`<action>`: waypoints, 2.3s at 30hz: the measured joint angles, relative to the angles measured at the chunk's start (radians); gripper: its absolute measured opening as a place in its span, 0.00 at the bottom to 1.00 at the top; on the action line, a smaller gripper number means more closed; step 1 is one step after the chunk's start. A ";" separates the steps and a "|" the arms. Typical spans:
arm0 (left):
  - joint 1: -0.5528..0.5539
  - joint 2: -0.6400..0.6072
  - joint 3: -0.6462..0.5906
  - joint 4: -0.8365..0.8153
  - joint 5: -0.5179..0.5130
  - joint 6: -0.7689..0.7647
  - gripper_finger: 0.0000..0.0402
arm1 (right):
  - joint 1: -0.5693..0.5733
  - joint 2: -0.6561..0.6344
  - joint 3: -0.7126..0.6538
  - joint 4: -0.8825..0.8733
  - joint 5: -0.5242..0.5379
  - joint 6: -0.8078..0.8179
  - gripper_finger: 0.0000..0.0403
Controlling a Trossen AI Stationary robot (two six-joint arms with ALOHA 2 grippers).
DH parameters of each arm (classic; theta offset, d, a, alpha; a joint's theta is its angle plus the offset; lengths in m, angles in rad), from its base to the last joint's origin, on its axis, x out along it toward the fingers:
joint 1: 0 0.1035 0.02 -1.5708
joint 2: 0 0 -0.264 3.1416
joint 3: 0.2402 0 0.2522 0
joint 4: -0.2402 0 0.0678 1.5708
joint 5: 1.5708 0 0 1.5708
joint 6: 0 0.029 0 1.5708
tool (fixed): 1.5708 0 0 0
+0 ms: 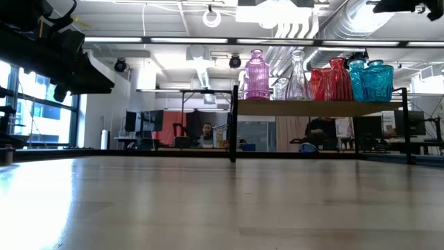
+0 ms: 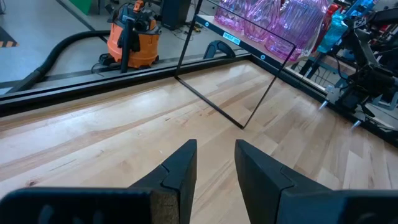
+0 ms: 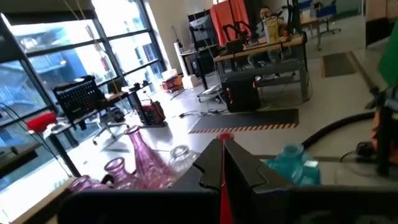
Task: Sort vases onto shelf
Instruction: Put the blue vase on the shelf aligned with the other blue vase
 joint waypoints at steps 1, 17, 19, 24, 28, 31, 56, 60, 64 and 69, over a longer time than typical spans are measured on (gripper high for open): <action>0.000 0.000 0.000 0.000 0.000 0.000 0.25 | 0.001 0.000 0.023 -0.001 0.000 -0.040 0.00; 0.000 0.000 0.000 0.000 0.000 0.000 0.25 | 0.074 0.000 0.359 -0.160 -0.016 -0.326 0.00; 0.000 0.000 0.000 0.000 0.000 0.000 0.25 | 0.110 0.000 0.393 -0.201 -0.043 -0.324 0.00; 0.000 0.000 0.000 0.000 0.000 0.000 0.25 | 0.201 0.000 0.450 -0.237 -0.158 -0.323 0.00; 0.000 0.000 0.000 0.000 0.000 0.000 0.25 | 0.264 0.000 0.459 -0.250 -0.247 -0.326 0.00; 0.000 0.000 0.000 0.000 0.000 0.000 0.25 | 0.300 0.000 0.457 -0.274 -0.255 -0.333 0.00; 0.000 0.000 0.000 0.000 0.000 0.000 0.25 | 0.494 0.001 0.456 -0.431 -0.241 -0.137 0.00; 0.000 0.000 0.000 0.000 0.000 0.000 0.25 | 0.494 0.006 0.456 -0.430 -0.244 -0.113 0.00; 0.000 0.000 0.000 0.000 0.000 0.000 0.25 | 0.494 0.027 0.456 -0.432 -0.269 -0.091 0.00; 0.000 0.000 0.000 0.000 0.000 0.000 0.25 | 0.492 0.059 0.456 -0.438 -0.394 -0.043 0.00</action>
